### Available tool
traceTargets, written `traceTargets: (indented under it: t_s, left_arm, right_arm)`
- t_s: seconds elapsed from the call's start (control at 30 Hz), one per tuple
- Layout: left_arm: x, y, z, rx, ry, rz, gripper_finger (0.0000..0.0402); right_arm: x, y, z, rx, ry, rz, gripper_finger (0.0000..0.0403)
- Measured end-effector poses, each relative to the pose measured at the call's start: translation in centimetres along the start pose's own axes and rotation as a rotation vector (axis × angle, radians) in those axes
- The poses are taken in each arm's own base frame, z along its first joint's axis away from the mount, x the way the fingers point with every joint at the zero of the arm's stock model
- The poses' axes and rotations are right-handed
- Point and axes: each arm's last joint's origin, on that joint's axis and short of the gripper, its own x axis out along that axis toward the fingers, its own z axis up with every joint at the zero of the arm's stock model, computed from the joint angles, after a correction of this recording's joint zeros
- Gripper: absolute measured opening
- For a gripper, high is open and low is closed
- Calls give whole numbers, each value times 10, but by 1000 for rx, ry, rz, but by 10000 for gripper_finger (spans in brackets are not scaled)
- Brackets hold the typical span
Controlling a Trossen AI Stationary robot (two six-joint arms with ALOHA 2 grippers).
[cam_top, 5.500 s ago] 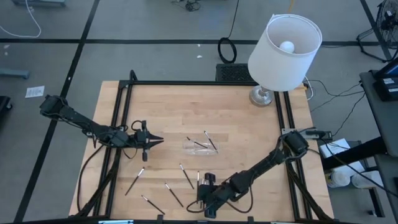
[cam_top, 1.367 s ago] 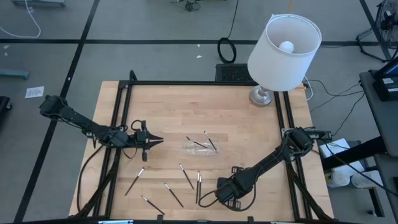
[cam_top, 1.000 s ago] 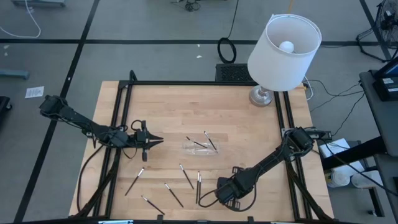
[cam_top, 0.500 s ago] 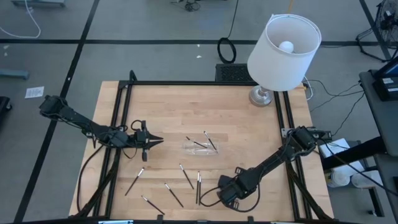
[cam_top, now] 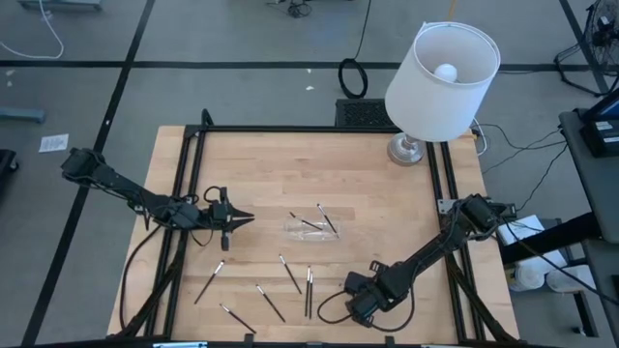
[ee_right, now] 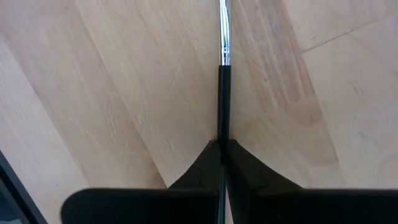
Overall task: Pick & Place Makeup Supplies
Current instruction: Put the makeup brush into the transparent organizer
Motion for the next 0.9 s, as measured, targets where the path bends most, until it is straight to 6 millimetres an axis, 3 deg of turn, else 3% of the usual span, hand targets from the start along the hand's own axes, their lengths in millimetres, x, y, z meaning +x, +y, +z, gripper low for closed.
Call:
traceTargets:
  t_s: [0.37, 0.9]
  left_arm:
    - [0, 0, 0, 4, 0, 0, 51]
    - [0, 0, 0, 5, 1, 0, 51]
  right_arm:
    - [-19, -3, 1, -1, -48, 18, 0]
    - [-22, -4, 4, -7, -82, 15, 3]
